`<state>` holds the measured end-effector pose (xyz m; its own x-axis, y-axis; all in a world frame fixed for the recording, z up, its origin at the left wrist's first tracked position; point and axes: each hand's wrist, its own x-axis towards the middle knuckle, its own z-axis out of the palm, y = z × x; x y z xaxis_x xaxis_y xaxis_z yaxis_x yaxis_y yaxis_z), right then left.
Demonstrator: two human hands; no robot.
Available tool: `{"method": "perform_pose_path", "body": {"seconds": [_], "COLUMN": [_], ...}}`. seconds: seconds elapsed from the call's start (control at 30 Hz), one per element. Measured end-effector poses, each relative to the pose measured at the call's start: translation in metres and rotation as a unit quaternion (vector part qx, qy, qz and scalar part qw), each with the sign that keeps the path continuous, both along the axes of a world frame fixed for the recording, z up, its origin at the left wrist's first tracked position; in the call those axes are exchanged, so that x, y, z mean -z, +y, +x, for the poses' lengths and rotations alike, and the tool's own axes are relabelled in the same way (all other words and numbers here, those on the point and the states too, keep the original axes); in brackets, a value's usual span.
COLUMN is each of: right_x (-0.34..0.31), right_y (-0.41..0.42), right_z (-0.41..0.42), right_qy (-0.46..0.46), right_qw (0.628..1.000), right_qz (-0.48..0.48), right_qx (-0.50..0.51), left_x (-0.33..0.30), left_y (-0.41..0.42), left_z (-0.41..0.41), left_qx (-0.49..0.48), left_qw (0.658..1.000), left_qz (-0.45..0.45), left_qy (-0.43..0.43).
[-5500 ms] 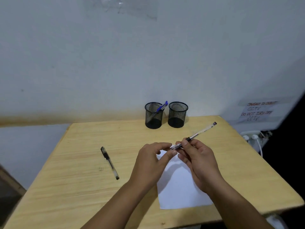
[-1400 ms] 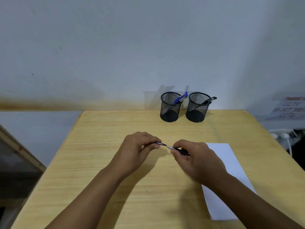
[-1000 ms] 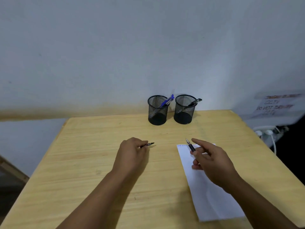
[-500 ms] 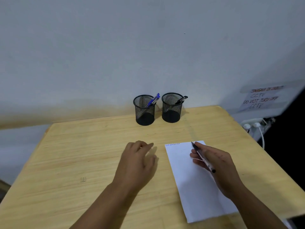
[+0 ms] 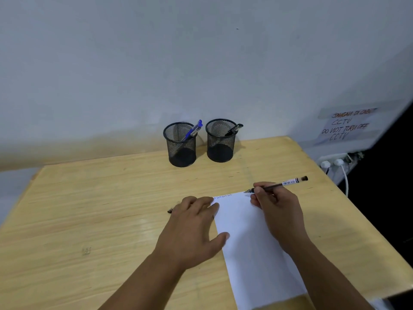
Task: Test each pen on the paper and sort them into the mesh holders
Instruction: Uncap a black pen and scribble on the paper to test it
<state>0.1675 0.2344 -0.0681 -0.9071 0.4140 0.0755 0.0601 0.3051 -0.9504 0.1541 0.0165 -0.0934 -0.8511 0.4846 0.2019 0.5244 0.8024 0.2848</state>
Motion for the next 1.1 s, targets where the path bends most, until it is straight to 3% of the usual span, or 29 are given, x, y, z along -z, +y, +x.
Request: {"method": "perform_pose_path", "body": {"seconds": [0.27,0.43,0.87,1.1], "right_x": [0.003,0.014,0.016,0.017], "right_y": [-0.001,-0.005,-0.009,-0.012], "right_z": [-0.029,-0.031,-0.035,-0.034], "right_qy": [-0.012,-0.003,-0.024,-0.027], "right_qw": [0.996,0.998,0.991,0.992], "right_qz": [0.084,0.059,0.128,0.120], "right_qx": [-0.010,0.002,0.006,0.020], "left_x": [-0.002,-0.003,-0.005,-0.006], "left_y": [0.001,0.001,0.004,0.004], "left_z": [-0.003,-0.002,-0.002,-0.002], "left_qx": [-0.009,-0.014,-0.018,-0.018], "left_qw": [1.000,1.000,1.000,0.999], "left_qz": [-0.021,-0.003,0.022,0.034], "left_qy": [-0.007,-0.016,-0.008,-0.019]}}
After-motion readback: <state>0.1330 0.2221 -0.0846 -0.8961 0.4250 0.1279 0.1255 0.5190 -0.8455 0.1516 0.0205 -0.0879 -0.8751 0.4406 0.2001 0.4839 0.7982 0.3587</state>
